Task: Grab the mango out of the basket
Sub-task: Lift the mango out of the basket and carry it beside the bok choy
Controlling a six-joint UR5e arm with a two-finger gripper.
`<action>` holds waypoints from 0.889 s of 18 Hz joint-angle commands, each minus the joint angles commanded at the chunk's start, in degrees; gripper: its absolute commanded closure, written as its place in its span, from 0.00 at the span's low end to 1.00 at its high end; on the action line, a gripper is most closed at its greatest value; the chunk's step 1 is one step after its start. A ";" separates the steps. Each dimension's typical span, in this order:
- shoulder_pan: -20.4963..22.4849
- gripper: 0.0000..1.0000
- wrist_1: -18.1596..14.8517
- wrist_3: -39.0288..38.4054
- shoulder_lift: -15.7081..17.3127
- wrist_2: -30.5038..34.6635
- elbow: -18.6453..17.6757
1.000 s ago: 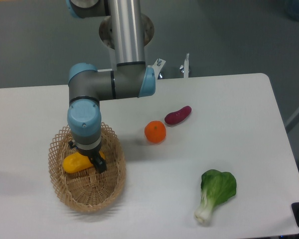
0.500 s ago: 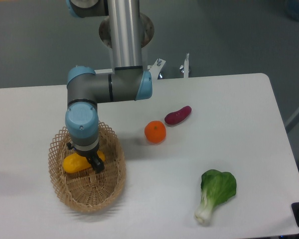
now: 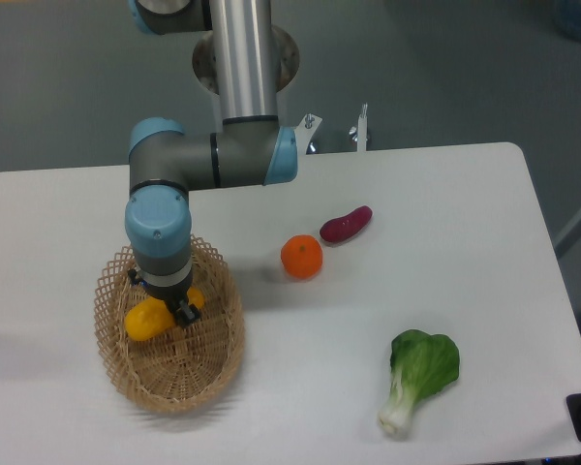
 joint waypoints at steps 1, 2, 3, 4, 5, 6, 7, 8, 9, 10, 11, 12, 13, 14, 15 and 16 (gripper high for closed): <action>1.31 0.81 0.00 0.09 0.18 -0.09 0.26; 2.81 0.81 0.00 0.09 0.27 -0.09 0.44; 4.04 0.81 -0.09 0.09 0.27 -0.09 0.61; 5.36 0.80 -0.09 0.09 0.44 -0.09 0.70; 6.68 0.80 -0.17 0.00 0.88 -0.17 1.23; 7.56 0.80 -0.61 0.00 1.32 -0.09 2.10; 8.44 0.80 -0.62 0.00 1.67 -0.09 2.54; 9.58 0.80 -0.70 0.00 1.76 0.09 3.16; 10.63 0.80 -0.88 0.26 1.68 0.44 3.86; 11.17 0.80 -0.88 0.52 1.33 0.61 4.65; 11.78 0.80 -0.97 0.61 1.24 1.05 5.35; 13.18 0.80 -0.97 0.70 1.24 2.01 5.88; 14.67 0.80 -1.05 0.79 1.41 2.72 6.24; 16.17 0.81 -1.40 0.88 1.41 2.72 6.59; 17.57 0.81 -2.02 1.23 1.41 2.72 7.20; 18.98 0.81 -2.37 2.19 1.41 2.72 7.47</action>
